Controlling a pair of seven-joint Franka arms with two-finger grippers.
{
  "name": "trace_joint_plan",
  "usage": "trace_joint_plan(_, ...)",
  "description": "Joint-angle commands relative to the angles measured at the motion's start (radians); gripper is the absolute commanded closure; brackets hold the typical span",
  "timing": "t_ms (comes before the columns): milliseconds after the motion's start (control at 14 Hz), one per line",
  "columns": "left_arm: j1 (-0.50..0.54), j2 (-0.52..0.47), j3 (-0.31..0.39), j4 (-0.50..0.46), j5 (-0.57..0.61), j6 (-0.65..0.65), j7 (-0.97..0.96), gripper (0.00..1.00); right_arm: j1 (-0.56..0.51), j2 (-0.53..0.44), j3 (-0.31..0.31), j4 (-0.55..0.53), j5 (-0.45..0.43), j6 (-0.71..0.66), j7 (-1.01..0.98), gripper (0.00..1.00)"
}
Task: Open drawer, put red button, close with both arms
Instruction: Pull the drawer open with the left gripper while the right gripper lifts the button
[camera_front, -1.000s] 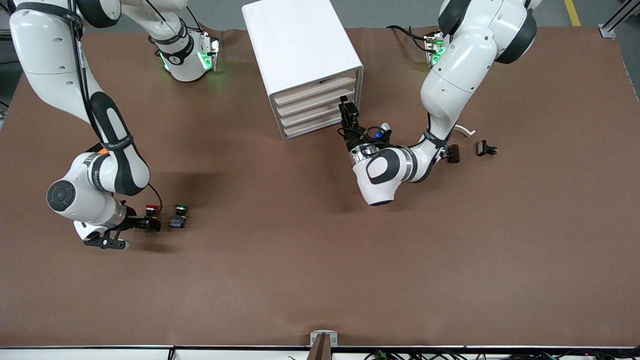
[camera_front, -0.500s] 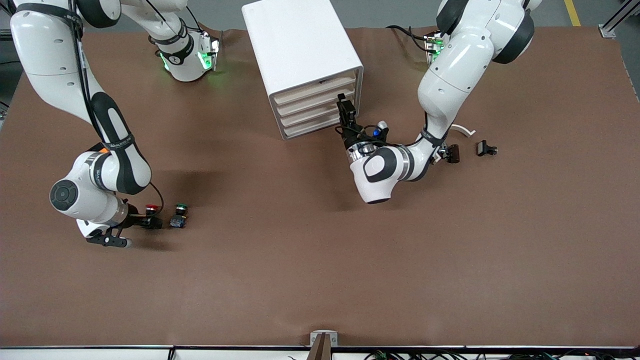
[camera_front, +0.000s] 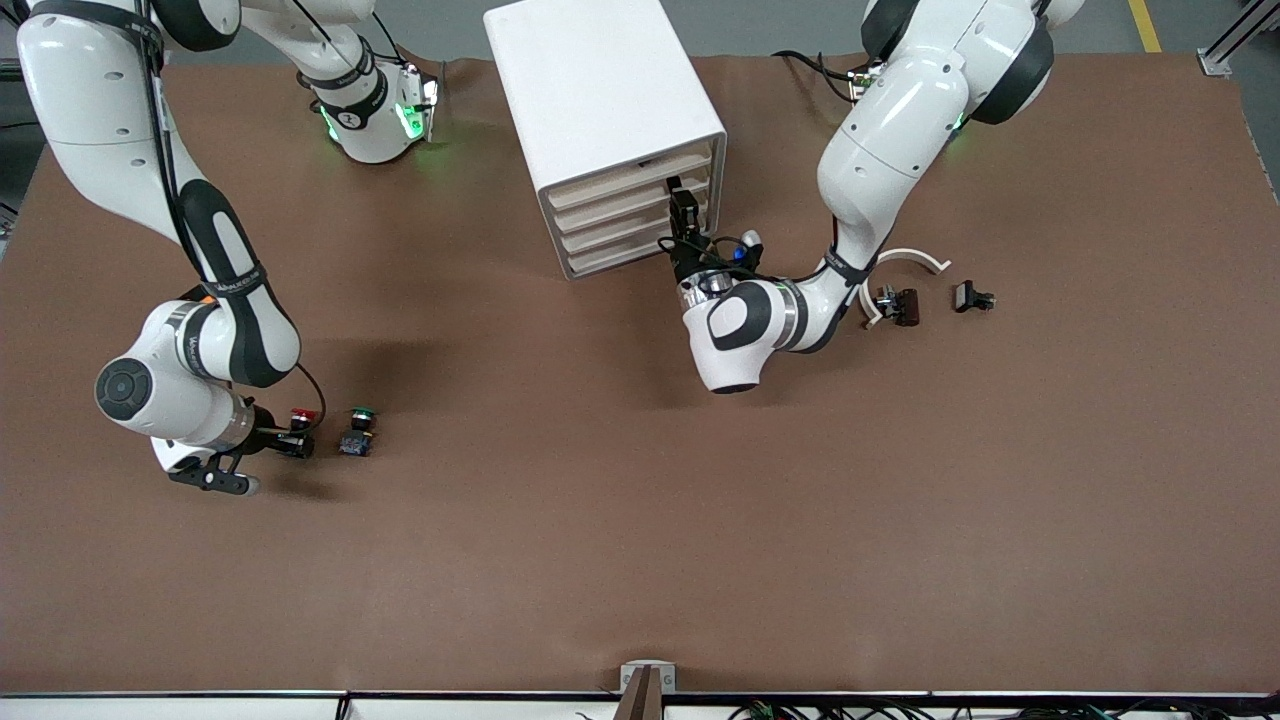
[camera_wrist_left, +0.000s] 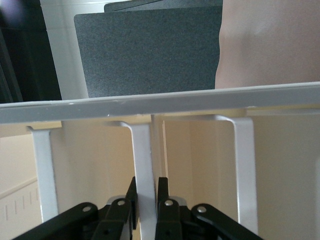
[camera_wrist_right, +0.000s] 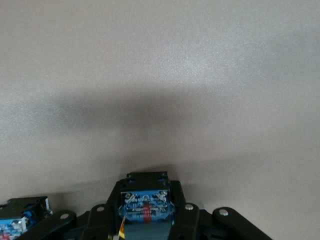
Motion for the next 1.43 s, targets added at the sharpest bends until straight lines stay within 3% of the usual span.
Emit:
trace_joint_plan(0,0.012,-0.015,0.004,-0.011,-0.021,-0.01,-0.018,0.85,0.006,-0.018,0.003,-0.018,0.016,-0.03,0.015,1.0)
trace_joint_plan(214,0.038,-0.015,0.008,-0.005,-0.026,-0.008,-0.018,0.85,0.007,-0.059,0.004,0.0,0.016,-0.104,0.075,1.0)
trace_joint_plan(643,0.101,-0.013,0.011,0.035,-0.024,-0.008,-0.018,0.85,0.049,-0.16,0.006,0.107,0.016,-0.408,0.266,1.0)
trace_joint_plan(1214,0.21,-0.013,0.011,0.052,-0.021,-0.008,-0.018,0.84,0.277,-0.239,0.01,0.117,0.019,-0.468,0.727,1.0)
trace_joint_plan(1357,0.227,-0.013,0.011,0.054,-0.021,-0.008,-0.016,0.84,0.345,-0.263,0.009,0.121,0.07,-0.492,0.842,1.0)
